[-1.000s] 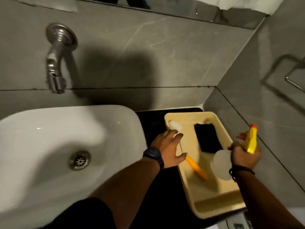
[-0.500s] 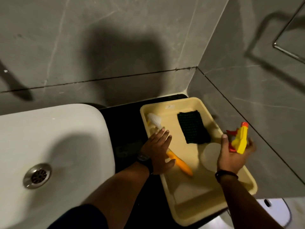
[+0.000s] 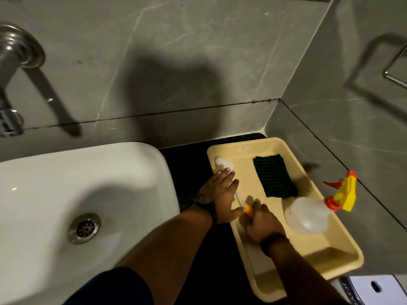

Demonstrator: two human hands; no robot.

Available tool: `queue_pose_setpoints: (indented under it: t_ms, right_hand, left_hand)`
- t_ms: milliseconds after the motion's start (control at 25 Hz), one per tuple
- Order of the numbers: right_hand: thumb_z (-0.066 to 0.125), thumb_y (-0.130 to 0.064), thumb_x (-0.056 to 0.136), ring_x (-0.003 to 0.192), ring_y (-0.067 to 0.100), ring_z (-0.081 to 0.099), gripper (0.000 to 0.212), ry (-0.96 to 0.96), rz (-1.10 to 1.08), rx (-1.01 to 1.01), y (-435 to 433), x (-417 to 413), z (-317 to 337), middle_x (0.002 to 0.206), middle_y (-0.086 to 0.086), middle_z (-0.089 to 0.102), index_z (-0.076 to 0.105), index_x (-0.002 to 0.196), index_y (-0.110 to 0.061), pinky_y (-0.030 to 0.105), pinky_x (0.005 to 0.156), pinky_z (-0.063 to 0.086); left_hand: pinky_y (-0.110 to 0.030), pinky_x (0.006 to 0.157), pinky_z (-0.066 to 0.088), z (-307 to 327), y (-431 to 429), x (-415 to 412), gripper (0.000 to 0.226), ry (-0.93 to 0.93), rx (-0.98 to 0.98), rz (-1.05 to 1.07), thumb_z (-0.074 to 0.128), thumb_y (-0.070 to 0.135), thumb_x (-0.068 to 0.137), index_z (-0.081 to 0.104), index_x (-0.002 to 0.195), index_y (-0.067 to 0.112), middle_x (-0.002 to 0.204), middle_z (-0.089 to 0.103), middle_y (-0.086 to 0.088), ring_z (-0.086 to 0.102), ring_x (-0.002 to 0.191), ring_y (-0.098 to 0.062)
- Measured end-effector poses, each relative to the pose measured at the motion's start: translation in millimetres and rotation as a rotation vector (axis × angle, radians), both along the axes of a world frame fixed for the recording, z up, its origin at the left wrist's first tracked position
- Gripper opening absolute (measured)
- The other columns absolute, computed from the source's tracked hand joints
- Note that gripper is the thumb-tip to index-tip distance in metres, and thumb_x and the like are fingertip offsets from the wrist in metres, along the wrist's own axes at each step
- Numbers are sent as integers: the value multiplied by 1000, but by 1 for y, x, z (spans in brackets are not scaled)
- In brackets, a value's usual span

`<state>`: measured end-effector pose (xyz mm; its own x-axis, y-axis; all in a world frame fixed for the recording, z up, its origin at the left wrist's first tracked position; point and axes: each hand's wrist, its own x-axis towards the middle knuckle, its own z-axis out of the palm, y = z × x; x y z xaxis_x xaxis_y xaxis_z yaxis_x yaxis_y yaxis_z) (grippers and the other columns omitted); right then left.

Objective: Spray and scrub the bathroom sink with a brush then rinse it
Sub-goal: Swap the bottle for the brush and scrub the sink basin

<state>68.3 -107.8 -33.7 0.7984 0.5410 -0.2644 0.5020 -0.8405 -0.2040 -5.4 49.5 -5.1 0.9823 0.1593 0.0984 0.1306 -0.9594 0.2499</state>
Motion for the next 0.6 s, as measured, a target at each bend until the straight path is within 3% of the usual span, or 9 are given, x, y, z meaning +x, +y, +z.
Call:
queue_pose_setpoints:
  t_ms: [160,240,320,400,480,520,600]
  right_hand:
    - [50,-43,82,85,38,60,26,80,-337,176,4,-5,42,97,17,67,57,86,-18,40,74,45]
    - [53,-53,80,77,34,56,38,159,-460,416,17,-21,78,85,17,65,52,66,-17,42,73,46]
    - [49,-62,80,67,32,56,52,158,-405,613,41,-46,116,66,12,61,51,54,-17,42,67,46]
    - [45,-67,80,59,29,54,60,184,-239,646,75,-83,147,55,7,56,50,48,-16,39,62,44]
    - [46,-67,82,70,29,61,58,251,-21,477,112,-122,160,66,11,63,59,56,-17,37,65,43]
    - [47,-65,84,85,31,65,55,284,87,330,133,-147,160,85,16,68,67,73,-16,36,73,44]
    - [48,-65,84,111,33,59,63,294,261,46,167,-200,152,121,19,64,64,110,-10,33,85,43]
  left_hand:
    - [-38,115,11,40,25,-37,75,-146,-103,2,59,57,78,39,136,13,151,33,-12,19,142,-27]
    - [-40,111,25,63,49,-82,65,-243,-148,81,59,54,78,49,130,15,140,48,-12,37,134,-30]
    - [-42,103,39,79,82,-146,57,-274,-125,215,54,54,81,55,124,17,129,58,-10,50,122,-30]
    - [-43,99,44,86,118,-223,55,-242,-67,373,49,55,82,58,119,16,124,61,-11,54,116,-30]
    - [-43,99,43,83,153,-297,62,-181,-10,575,42,59,80,59,119,14,125,61,-13,53,117,-32]
    - [-43,101,41,81,169,-337,67,-129,29,693,40,62,79,56,123,13,130,57,-14,49,121,-32]
    - [-45,109,31,71,192,-405,77,5,85,907,43,64,79,41,137,13,143,43,-15,35,133,-33]
